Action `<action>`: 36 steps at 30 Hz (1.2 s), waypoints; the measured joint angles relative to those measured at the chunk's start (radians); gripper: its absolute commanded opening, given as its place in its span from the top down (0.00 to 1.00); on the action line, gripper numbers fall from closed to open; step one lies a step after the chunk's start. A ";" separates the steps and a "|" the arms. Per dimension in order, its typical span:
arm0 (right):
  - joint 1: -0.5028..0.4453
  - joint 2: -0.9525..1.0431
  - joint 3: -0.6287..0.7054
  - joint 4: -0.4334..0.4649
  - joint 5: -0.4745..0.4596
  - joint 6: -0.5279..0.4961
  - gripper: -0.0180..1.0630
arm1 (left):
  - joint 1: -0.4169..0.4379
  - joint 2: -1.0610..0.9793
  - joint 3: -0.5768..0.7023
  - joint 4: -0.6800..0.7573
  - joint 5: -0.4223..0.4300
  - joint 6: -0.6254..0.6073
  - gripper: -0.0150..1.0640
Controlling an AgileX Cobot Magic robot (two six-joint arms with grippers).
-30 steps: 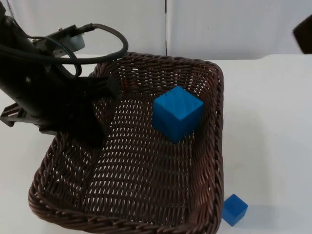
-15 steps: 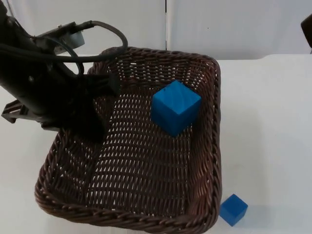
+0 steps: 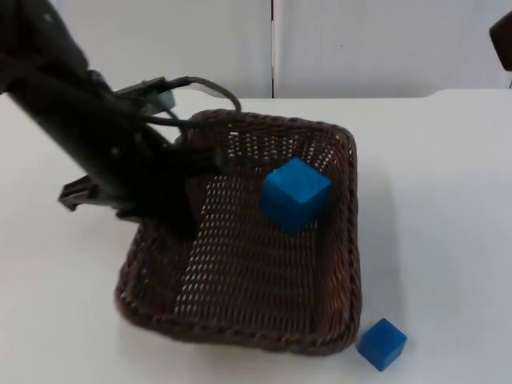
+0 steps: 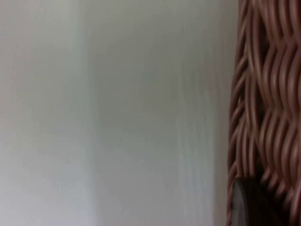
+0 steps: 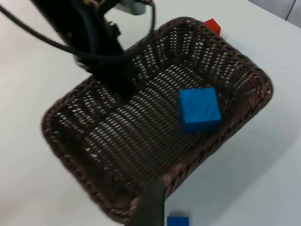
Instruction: Pick up the basket with the left hand and place the largest block into the basket with the right hand.
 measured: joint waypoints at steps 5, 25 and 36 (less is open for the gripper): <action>0.000 0.000 0.049 0.000 -0.004 0.000 0.26 | 0.000 0.082 -0.071 -0.004 -0.002 0.002 0.99; 0.000 -0.009 0.085 0.000 -0.156 0.008 0.26 | 0.000 0.151 -0.090 -0.018 -0.031 0.006 0.99; 0.000 -0.009 0.085 0.000 -0.167 0.008 0.26 | 0.000 0.151 -0.090 -0.021 -0.035 -0.005 0.50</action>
